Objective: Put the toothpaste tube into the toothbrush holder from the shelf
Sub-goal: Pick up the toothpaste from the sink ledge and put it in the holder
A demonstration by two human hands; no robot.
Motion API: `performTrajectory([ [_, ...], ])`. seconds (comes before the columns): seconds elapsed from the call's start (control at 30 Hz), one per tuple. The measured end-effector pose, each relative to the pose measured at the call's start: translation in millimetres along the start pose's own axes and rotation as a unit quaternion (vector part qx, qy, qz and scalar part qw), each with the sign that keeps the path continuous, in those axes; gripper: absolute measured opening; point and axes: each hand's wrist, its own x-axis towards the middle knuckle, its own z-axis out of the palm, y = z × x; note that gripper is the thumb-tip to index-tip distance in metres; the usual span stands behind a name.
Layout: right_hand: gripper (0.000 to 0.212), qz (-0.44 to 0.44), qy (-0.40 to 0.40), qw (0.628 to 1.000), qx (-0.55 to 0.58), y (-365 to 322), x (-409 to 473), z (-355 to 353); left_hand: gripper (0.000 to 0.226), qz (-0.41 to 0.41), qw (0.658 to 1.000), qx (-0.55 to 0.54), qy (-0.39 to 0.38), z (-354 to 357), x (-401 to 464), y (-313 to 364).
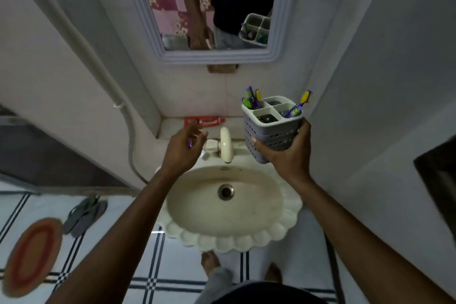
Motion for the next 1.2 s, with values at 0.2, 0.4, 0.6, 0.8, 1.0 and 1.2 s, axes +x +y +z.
performTrajectory([
  [0.2,0.124,0.088,-0.004,0.994,-0.06,49,-26,41,0.03,-0.009,0.99,0.077,-0.116,17,17,-69],
  [0.4,0.129,0.168,0.026,0.978,-0.124,71,-35,66,0.041,0.054,0.94,0.259,-0.214,23,51,-106],
  [0.6,0.137,0.197,0.035,0.97,-0.142,78,-34,82,0.058,0.118,0.848,0.428,-0.288,37,76,-120],
  [0.8,0.141,0.208,-0.003,0.967,-0.146,85,-37,80,0.042,0.11,0.857,0.431,-0.258,39,68,-126],
  [1.0,0.134,0.207,-0.016,0.974,-0.093,85,-48,69,0.049,-0.073,0.955,0.143,-0.247,21,55,-114],
  [1.2,0.124,0.197,-0.032,0.977,-0.078,78,-50,59,0.055,-0.194,0.937,-0.128,-0.262,-19,57,-61],
])
